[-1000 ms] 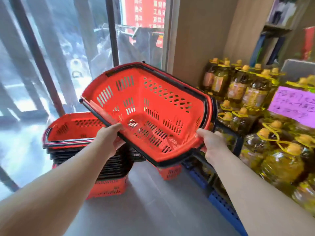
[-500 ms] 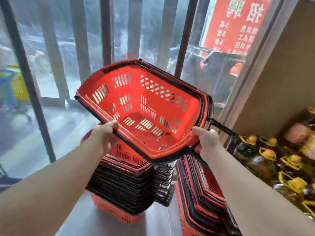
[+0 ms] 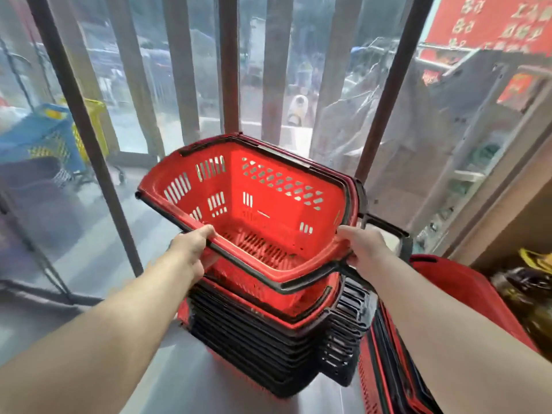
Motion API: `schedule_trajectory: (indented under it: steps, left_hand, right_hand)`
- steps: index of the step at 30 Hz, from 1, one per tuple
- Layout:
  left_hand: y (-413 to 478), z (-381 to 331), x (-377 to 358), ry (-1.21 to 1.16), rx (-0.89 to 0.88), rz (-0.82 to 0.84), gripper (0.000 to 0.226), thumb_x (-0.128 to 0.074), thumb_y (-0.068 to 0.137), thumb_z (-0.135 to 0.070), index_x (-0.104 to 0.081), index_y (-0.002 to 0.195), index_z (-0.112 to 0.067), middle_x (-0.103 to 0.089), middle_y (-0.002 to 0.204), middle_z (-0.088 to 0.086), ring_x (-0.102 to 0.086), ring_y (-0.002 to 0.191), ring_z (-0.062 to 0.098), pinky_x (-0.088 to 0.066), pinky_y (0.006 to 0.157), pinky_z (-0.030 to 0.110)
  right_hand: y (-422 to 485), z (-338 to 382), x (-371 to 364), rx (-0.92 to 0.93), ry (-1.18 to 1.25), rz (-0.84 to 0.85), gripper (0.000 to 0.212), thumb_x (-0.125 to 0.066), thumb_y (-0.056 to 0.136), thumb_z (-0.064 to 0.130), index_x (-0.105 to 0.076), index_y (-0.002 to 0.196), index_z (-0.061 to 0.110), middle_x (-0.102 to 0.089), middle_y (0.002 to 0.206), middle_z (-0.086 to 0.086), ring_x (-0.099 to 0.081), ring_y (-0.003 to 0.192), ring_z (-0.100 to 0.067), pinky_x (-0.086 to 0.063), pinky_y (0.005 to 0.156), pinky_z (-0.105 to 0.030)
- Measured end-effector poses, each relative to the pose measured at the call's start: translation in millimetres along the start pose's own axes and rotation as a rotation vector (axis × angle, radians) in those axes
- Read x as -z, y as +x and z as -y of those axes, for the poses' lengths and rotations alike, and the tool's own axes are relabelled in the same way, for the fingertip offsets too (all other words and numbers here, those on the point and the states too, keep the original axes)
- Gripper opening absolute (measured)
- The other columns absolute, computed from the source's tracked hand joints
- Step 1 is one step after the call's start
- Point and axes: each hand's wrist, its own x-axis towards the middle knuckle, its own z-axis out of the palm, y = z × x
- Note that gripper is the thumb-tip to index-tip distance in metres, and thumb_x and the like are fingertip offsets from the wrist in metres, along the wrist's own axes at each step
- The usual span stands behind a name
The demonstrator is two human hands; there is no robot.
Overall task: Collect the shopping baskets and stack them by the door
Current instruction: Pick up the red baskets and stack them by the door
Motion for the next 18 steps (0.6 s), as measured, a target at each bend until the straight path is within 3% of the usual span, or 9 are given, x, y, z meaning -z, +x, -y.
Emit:
schedule_trajectory:
  steps: [4,6,8,9,11,13,15,17,18]
  left_hand:
    - [30,22,0,0.016,0.076,-0.036,0.010,-0.061,0.082,-0.004,-0.054,0.083,-0.011,-0.056,0.074,0.007,-0.057,0.063,0.018,-0.051,0.034,0.026]
    - [40,36,-2,-0.009,0.123,-0.041,0.014,-0.061,0.081,-0.001,-0.052,0.075,-0.010,-0.054,0.071,0.007,-0.056,0.063,0.017,-0.050,0.033,0.026]
    - [49,49,-6,-0.025,0.170,-0.033,0.018,-0.060,0.081,0.003,-0.051,0.070,-0.008,-0.051,0.068,0.007,-0.054,0.061,0.017,-0.049,0.032,0.026]
    - [51,54,-8,-0.026,0.189,-0.027,0.019,-0.060,0.081,0.004,-0.051,0.068,-0.007,-0.051,0.067,0.008,-0.054,0.061,0.017,-0.048,0.032,0.025]
    - [58,63,-12,-0.005,0.233,-0.012,0.019,-0.062,0.080,0.006,-0.052,0.068,-0.006,-0.052,0.069,0.009,-0.055,0.063,0.017,-0.049,0.032,0.026]
    - [63,70,-15,0.051,0.277,0.021,0.018,-0.064,0.082,0.005,-0.054,0.071,-0.005,-0.054,0.075,0.010,-0.056,0.067,0.017,-0.050,0.032,0.026]
    - [69,81,-14,0.127,0.343,0.058,0.017,-0.065,0.084,0.004,-0.055,0.073,-0.003,-0.055,0.080,0.010,-0.056,0.069,0.019,-0.055,0.041,0.028]
    - [72,92,-8,0.181,0.421,0.101,0.015,-0.063,0.086,0.004,-0.055,0.075,0.000,-0.057,0.082,0.013,-0.059,0.069,0.023,-0.061,0.062,0.033]
    - [75,97,-4,0.220,0.450,0.120,0.013,-0.061,0.087,0.006,-0.055,0.076,0.001,-0.058,0.082,0.014,-0.059,0.070,0.024,-0.061,0.065,0.033]
  right_hand:
    - [20,-17,-10,-0.072,-0.108,-0.045,0.029,-0.066,0.071,0.008,-0.055,0.097,0.004,-0.057,0.080,-0.017,-0.054,0.068,-0.025,-0.039,0.060,-0.030]
    - [27,-23,-13,-0.054,-0.327,-0.146,0.039,-0.067,0.071,0.017,-0.055,0.106,0.004,-0.062,0.083,-0.013,-0.058,0.068,-0.024,-0.043,0.058,-0.028]
    - [30,-33,-17,0.002,-0.701,-0.292,0.058,-0.069,0.071,0.028,-0.049,0.119,0.003,-0.062,0.098,-0.013,-0.060,0.086,-0.029,-0.048,0.070,-0.032]
    - [31,-40,-20,0.053,-0.871,-0.330,0.070,-0.069,0.071,0.033,-0.041,0.129,0.004,-0.058,0.116,-0.015,-0.056,0.106,-0.033,-0.047,0.085,-0.037]
    - [30,-60,-27,0.121,-1.100,-0.274,0.091,-0.067,0.072,0.043,-0.023,0.144,0.008,-0.032,0.149,-0.018,-0.028,0.138,-0.035,-0.027,0.111,-0.043]
    - [29,-84,-34,0.101,-1.196,-0.170,0.097,-0.064,0.073,0.050,-0.014,0.149,0.014,-0.008,0.159,-0.016,-0.007,0.146,-0.032,-0.011,0.117,-0.044]
    - [28,-110,-35,0.051,-1.233,-0.132,0.091,-0.061,0.074,0.050,-0.019,0.148,0.015,-0.009,0.159,-0.016,-0.010,0.146,-0.032,-0.007,0.119,-0.044]
    - [25,-134,-30,0.028,-1.234,-0.129,0.083,-0.057,0.078,0.045,-0.022,0.148,0.016,-0.015,0.158,-0.014,-0.013,0.145,-0.031,-0.008,0.120,-0.044]
    - [23,-143,-28,0.014,-1.231,-0.125,0.081,-0.056,0.081,0.044,-0.020,0.149,0.016,-0.014,0.159,-0.013,-0.012,0.146,-0.030,-0.006,0.120,-0.043]
